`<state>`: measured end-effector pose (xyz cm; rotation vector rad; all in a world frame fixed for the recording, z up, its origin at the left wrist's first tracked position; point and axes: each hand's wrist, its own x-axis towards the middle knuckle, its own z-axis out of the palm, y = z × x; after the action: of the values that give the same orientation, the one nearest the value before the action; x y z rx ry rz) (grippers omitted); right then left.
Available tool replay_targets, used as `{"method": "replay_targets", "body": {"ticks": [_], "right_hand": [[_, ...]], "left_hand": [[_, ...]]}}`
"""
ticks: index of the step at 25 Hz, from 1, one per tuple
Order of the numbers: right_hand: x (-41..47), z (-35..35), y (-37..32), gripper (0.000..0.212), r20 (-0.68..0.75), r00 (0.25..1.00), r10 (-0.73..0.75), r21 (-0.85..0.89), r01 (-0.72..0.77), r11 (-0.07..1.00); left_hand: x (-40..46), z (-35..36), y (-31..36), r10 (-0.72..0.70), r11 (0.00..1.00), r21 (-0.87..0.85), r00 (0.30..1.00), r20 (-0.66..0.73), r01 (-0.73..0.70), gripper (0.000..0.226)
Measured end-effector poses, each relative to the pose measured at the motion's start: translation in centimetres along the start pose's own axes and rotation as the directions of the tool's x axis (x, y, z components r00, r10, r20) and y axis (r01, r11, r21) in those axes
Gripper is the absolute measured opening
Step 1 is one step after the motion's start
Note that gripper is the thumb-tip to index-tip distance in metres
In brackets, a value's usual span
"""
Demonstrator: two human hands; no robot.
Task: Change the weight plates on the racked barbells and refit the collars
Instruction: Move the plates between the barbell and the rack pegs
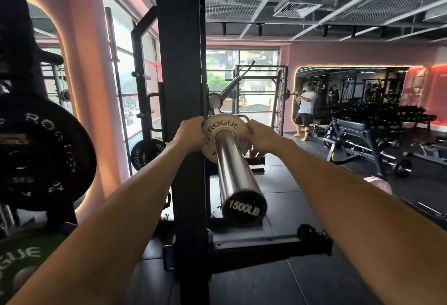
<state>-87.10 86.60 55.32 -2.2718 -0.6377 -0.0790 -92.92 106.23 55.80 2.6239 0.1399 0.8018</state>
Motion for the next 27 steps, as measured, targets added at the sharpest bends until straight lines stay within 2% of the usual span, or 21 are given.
{"method": "replay_targets", "body": {"ticks": [13, 17, 22, 27], "right_hand": [[-22.4, -2.4, -4.6, 0.023, -0.017, 0.994, -0.104, -0.007, 0.104, 0.995], [-28.4, -3.5, -6.8, 0.020, -0.001, 0.989, -0.145, 0.001, 0.145, 0.989], [-32.8, -3.2, -12.2, 0.013, 0.024, 0.978, -0.209, 0.043, 0.208, 0.977], [-34.5, -0.8, -18.1, 0.026, 0.071, 0.965, -0.254, 0.025, 0.253, 0.967]], "left_hand": [[-21.3, -9.5, 8.4, 0.025, 1.000, 0.014, 0.997, -0.077, -0.024, 0.011], [-26.6, -12.7, 10.2, 0.016, 1.000, -0.006, 0.997, -0.071, -0.016, 0.017], [-30.4, -19.0, 10.0, -0.019, 1.000, 0.021, 0.996, -0.091, 0.021, 0.025], [-32.7, -24.9, 6.5, -0.035, 0.992, 0.116, 0.994, -0.106, 0.048, 0.025]]}}
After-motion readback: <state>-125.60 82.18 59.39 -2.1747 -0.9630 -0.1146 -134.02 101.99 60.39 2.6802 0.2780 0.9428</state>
